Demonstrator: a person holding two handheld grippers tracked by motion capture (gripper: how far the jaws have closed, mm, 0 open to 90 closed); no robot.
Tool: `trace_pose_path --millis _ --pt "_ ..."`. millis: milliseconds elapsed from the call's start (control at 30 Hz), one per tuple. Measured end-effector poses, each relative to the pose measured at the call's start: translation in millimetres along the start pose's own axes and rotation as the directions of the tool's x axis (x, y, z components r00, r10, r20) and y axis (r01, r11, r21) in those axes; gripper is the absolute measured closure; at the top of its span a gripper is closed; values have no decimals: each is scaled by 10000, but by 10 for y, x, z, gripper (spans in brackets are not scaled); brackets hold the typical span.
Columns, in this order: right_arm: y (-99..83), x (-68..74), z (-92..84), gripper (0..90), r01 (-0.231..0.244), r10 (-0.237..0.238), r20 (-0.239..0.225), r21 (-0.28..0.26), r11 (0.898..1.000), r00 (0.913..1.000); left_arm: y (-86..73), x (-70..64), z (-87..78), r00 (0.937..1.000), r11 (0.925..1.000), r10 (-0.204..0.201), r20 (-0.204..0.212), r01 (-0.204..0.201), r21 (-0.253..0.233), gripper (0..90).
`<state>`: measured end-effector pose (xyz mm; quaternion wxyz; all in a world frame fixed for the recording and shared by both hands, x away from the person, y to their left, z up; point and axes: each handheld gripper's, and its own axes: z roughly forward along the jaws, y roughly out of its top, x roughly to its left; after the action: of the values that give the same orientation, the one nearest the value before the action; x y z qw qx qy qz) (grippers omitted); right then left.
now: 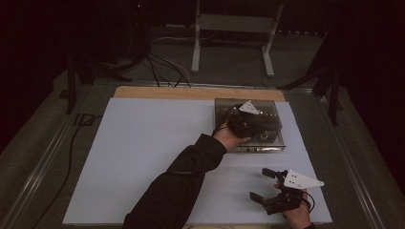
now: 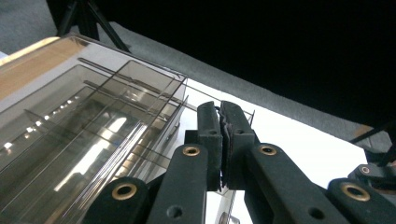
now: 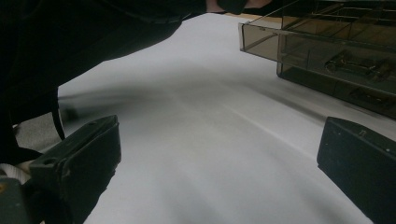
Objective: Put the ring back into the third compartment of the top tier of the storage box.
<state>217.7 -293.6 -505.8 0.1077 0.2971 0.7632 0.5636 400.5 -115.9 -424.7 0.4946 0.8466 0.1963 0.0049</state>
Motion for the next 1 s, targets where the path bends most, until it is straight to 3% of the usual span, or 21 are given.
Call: trace_pose_path --millis 300,367,467,533,667,800,1000 --pt "-1 0 -2 0 -4 4 -30 2 10000 10000 58 1 168 10000 9998 -50 -18 50 184 885" --pt "-2 -1 -1 0 -10 10 -28 16 10000 10000 57 3 181 9999 9997 10 134 -13 254 848" --pt "-2 -1 2 0 -3 3 -42 12 10000 10000 57 -25 174 9999 9997 147 8 -148 193 685" --pt "-3 1 3 0 5 -5 -40 33 10000 10000 68 -33 136 9999 10000 58 -94 -58 60 592" --pt "-4 0 8 0 9 -9 -36 37 10000 10000 92 -67 9 9998 9997 164 -134 -167 -188 489" --pt "-5 2 12 0 22 -22 -39 52 10000 10000 89 -89 -124 9991 9988 357 -245 -365 -320 469" --pt "-7 0 16 0 1 -1 -24 67 10000 10000 47 -61 -288 9989 9986 300 -357 -315 -435 450"
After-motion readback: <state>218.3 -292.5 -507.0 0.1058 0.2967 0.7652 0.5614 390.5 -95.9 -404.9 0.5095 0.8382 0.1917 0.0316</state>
